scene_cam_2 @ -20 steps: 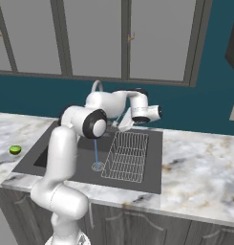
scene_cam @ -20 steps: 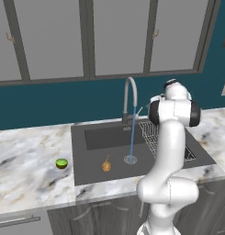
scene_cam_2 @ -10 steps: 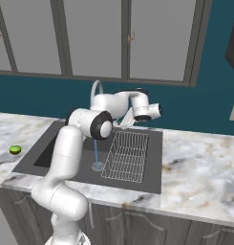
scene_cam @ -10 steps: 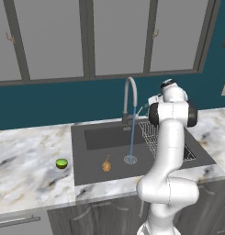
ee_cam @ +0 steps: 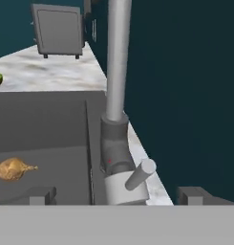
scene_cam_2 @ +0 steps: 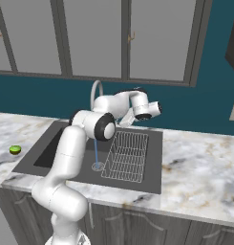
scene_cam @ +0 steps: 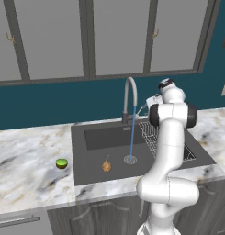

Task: Turn on the sink faucet. Then move the onion from the counter to the sink. Turn off the sink. Move the vegetable from the sink to the pot next to the stove. Finally move the pot to the front center burner.

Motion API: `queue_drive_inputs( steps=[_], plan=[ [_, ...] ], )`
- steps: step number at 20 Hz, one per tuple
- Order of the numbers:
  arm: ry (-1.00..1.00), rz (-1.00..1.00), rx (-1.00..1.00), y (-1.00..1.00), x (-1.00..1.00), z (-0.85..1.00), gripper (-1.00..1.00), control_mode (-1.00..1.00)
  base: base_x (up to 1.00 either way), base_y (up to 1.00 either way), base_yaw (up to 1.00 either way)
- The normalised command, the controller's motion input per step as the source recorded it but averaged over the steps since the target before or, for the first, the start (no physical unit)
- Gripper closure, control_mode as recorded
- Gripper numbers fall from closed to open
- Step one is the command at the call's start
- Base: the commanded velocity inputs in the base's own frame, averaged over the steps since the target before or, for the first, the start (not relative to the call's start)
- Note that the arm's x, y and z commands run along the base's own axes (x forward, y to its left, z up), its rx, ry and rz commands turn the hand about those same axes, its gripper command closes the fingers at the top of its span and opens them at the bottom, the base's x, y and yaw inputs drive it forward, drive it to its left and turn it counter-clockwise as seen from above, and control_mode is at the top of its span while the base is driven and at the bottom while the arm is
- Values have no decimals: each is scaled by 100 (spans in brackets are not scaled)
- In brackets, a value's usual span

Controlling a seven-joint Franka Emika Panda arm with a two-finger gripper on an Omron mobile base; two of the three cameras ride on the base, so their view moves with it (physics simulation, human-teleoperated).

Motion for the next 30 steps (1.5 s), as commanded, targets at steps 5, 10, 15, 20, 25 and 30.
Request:
queue_drive_inputs(
  steps=[5, 10, 15, 20, 25, 30],
  plan=[
    [6, 1, 0, 5, 11, -5, -100, -100, 0, 0, 0],
    [4, 0, 0, 6, 2, -5, -100, -100, 0, 0, 0],
    [1, 0, 0, 18, -1, -1, -100, -100, 0, 0, 0],
    [0, 1, 0, 26, -5, -1, -100, -100, 0, 0, 0],
    [1, 3, 0, 25, -8, -4, -100, -100, 0, 0, 0],
    [0, 3, 0, 27, -10, -5, -100, -100, 0, 0, 0]
  ],
)
